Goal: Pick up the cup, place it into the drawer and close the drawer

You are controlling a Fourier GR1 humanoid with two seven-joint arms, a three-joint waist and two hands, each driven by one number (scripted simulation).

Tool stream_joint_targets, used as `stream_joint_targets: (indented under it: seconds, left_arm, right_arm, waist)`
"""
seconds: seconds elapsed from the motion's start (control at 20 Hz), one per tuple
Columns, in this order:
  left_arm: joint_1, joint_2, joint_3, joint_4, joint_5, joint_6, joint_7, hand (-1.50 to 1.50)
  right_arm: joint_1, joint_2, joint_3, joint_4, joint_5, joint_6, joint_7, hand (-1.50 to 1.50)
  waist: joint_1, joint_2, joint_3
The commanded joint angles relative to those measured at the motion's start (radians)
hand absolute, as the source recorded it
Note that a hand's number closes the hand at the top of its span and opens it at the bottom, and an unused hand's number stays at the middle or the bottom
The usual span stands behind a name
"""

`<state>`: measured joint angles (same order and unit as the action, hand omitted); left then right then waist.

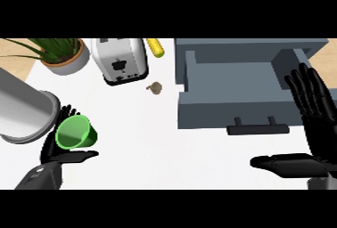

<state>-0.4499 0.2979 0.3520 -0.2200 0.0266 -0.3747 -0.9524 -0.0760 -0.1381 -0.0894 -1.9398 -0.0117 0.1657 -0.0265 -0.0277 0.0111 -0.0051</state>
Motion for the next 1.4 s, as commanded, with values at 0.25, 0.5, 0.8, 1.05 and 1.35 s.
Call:
stream_joint_targets:
  seconds: [0.25,0.5,0.8,1.05,1.35]
  left_arm:
    - [-0.017,-0.014,-0.014,-0.029,0.026,-0.287,-0.065,1.5]
    - [-0.006,-0.047,-0.013,-0.062,0.053,-0.331,-0.077,1.5]
    - [-0.001,-0.079,0.022,-0.104,0.085,-0.183,-0.155,1.5]
    - [-0.014,-0.125,0.057,-0.118,0.112,-0.046,-0.197,1.5]
    - [-0.06,-0.104,0.043,-0.221,0.137,-0.093,-0.134,1.5]
  right_arm:
    - [-0.028,-0.007,-0.018,0.027,-0.009,0.0,0.008,-1.5]
    - [-0.019,-0.002,0.003,0.011,0.014,-0.004,0.011,-1.5]
    - [-0.013,-0.006,-0.004,0.018,0.004,0.005,0.009,-1.5]
    - [-0.018,-0.006,-0.009,0.023,0.015,-0.002,0.002,-1.5]
    - [0.057,-0.022,-0.041,-0.005,-0.011,0.027,-0.033,-1.5]
  waist:
    - [0.0,0.002,0.0]
    - [0.009,-0.002,0.001]
    - [0.007,-0.002,0.001]
    - [0.01,-0.003,0.002]
    - [0.017,-0.011,0.005]
